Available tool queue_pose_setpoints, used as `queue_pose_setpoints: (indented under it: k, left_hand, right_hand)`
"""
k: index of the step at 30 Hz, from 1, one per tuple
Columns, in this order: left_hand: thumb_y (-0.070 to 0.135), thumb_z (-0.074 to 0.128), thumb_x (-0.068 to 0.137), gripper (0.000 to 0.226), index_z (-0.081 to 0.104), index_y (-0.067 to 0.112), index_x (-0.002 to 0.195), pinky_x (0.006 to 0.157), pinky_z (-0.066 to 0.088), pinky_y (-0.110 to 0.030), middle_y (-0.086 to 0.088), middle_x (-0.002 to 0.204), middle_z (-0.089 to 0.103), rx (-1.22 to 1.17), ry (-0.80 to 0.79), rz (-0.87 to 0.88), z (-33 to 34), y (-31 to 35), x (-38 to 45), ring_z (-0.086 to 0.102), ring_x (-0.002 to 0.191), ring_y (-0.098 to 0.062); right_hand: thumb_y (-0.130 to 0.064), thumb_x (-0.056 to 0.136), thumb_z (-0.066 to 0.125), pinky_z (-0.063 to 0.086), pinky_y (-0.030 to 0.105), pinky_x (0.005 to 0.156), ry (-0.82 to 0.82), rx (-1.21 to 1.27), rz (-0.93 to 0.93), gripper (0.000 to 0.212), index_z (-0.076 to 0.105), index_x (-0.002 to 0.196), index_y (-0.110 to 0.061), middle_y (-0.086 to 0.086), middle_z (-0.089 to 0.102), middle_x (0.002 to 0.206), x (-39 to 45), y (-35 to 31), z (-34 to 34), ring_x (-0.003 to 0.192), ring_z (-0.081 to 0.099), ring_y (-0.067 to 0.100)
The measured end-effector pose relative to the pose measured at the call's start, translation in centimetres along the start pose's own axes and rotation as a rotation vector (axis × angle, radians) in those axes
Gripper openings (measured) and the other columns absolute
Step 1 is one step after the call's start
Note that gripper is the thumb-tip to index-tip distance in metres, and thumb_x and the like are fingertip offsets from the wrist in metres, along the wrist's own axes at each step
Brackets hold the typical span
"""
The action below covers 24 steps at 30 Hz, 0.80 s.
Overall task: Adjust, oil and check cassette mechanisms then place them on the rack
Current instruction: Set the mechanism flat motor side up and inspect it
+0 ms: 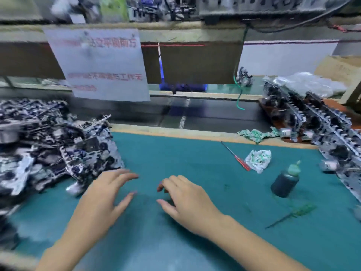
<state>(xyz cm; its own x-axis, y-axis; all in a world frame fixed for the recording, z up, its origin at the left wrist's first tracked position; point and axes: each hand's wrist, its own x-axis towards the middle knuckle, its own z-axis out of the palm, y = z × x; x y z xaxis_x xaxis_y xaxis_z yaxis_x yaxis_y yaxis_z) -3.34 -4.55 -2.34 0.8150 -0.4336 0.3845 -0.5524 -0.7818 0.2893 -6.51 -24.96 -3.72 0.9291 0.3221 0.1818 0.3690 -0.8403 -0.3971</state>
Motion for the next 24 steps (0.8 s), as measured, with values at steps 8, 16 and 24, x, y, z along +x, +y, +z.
queue_pose_setpoints:
  k: [8, 16, 24]
  left_hand:
    - [0.047, 0.071, 0.066, 0.082, 0.046, -0.001, 0.126, 0.089, 0.042, -0.055, -0.025, 0.115, 0.052, 0.089, 0.264, -0.596, -4.6, -6.1, 0.5, 0.046, 0.110, -0.039]
    - [0.046, 0.058, 0.088, 0.071, 0.036, 0.008, 0.144, 0.090, 0.044, -0.047, -0.021, 0.120, 0.060, 0.169, 0.081, -0.580, -3.6, -8.9, 4.5, 0.054, 0.112, -0.037]
    - [0.027, 0.068, 0.086, 0.048, 0.058, 0.013, 0.131, 0.062, 0.036, -0.034, -0.016, 0.083, 0.069, 0.118, 0.212, -0.343, -3.6, -8.1, 5.4, 0.047, 0.059, -0.020]
  right_hand:
    - [-0.009, 0.090, 0.053, 0.035, 0.037, 0.095, 0.126, 0.447, 0.100, 0.041, 0.046, 0.130, -0.014, 0.011, 0.048, 0.126, 12.2, -7.1, 4.1, 0.115, 0.045, 0.029]
    - [-0.009, 0.087, 0.050, 0.041, 0.039, 0.093, 0.039, 0.565, 0.319, 0.060, 0.029, 0.142, -0.017, 0.018, 0.053, 0.128, 18.5, -6.4, 4.2, 0.117, 0.047, 0.036]
    - [-0.006, 0.095, 0.049, 0.047, 0.041, 0.090, 0.214, 0.670, 0.281, 0.023, 0.060, 0.112, -0.017, 0.013, 0.064, 0.111, 15.5, -3.6, 2.7, 0.106, 0.056, 0.027]
